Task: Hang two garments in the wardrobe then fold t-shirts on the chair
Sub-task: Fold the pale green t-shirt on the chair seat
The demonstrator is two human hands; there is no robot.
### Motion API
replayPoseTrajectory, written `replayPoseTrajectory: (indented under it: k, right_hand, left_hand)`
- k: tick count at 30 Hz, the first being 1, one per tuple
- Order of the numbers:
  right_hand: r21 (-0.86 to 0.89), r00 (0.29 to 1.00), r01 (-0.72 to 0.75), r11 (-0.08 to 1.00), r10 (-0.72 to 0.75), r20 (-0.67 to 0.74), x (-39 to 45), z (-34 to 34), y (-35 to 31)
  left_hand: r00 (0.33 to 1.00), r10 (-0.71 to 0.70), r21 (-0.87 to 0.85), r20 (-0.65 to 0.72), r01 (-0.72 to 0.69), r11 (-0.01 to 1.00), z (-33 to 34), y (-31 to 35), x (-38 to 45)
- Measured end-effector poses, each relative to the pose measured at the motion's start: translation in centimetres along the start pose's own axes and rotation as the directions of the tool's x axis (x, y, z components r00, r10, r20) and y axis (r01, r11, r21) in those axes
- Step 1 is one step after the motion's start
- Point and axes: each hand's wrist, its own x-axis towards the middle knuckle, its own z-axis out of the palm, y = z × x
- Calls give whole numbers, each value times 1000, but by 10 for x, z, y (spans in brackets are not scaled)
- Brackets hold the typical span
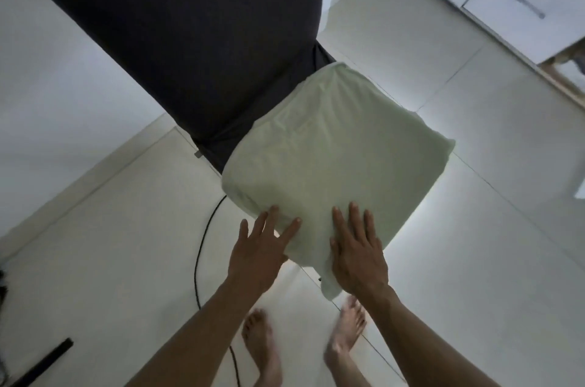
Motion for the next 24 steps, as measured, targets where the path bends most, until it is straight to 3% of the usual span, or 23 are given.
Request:
replayPoseTrajectory:
  k: [2,6,11,15,18,24]
  right_hand:
    - [59,999,-32,998,34,-24,-21,14,-2]
    - [176,989,-66,982,88,-119,-55,37,-3]
    - [357,941,-189,915,273,-201,-90,77,1]
    - [466,874,-229,855,391,-288,-95,111,2]
    - [522,829,-197,830,425,-363,-85,131,1]
    - [594,739,-157,789,492,-459,-65,148,-2]
  left_hand:
    - [997,79,53,-5,-79,995,5,4,-3]
    - [962,226,159,-156,-201,967,22,8,-11]
    - [939,250,276,-235,-182,944,48,21,-19]
    - [813,345,325,-469,-204,923,78,28,-11]
    - [700,340,297,-628,-189,936,96,32,1]
    - [576,292,232,-763,-177,956,109,33,10]
